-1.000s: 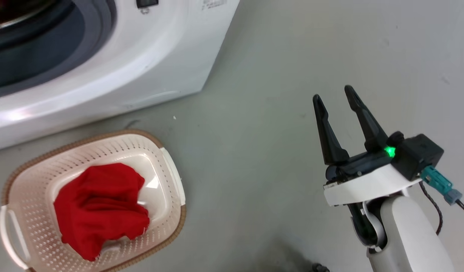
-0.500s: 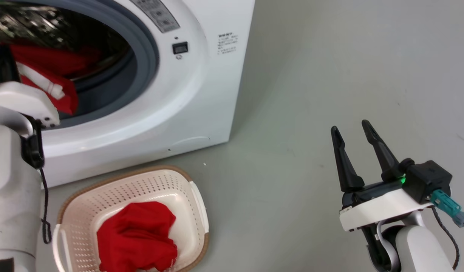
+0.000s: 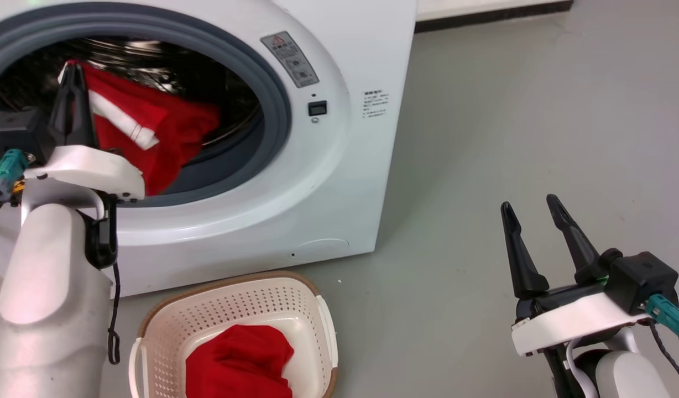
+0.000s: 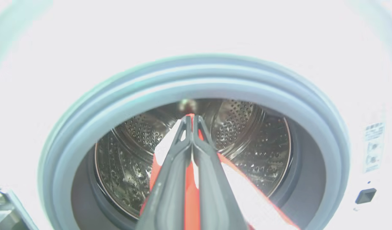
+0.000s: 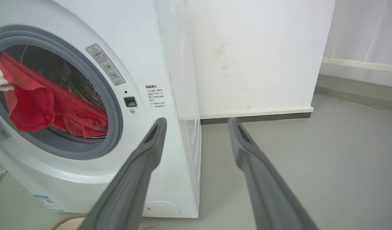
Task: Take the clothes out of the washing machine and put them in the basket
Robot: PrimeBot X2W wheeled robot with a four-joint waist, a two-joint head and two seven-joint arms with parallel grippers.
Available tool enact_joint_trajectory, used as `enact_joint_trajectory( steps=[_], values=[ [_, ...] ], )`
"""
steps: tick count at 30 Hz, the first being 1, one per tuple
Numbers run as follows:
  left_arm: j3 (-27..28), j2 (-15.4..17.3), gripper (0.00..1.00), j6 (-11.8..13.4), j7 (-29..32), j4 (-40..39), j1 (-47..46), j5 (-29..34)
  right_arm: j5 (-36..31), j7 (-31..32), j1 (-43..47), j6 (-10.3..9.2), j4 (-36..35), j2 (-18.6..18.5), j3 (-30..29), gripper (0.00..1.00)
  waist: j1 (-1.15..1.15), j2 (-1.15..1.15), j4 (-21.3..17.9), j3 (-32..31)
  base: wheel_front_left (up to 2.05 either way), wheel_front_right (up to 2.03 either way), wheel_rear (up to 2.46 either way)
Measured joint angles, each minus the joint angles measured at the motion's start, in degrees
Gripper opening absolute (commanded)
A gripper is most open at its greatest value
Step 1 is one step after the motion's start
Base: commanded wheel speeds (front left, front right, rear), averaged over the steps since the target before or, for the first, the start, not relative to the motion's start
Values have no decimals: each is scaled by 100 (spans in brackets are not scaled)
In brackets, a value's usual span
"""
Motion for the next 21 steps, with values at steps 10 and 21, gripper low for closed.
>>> enact_joint_trajectory(
  steps=[10,21],
  values=[
    [-263,-442,0,162,-7,-2038,1013,157,-15,98,199,0,-164,3,-144,100,1,0,247,-246,0,0,0],
    [-651,-687,0,397,552,-3822,2167,219,-137,289,253,-1,-447,-2,-181,100,2,0,499,-117,0,0,0]
  ],
)
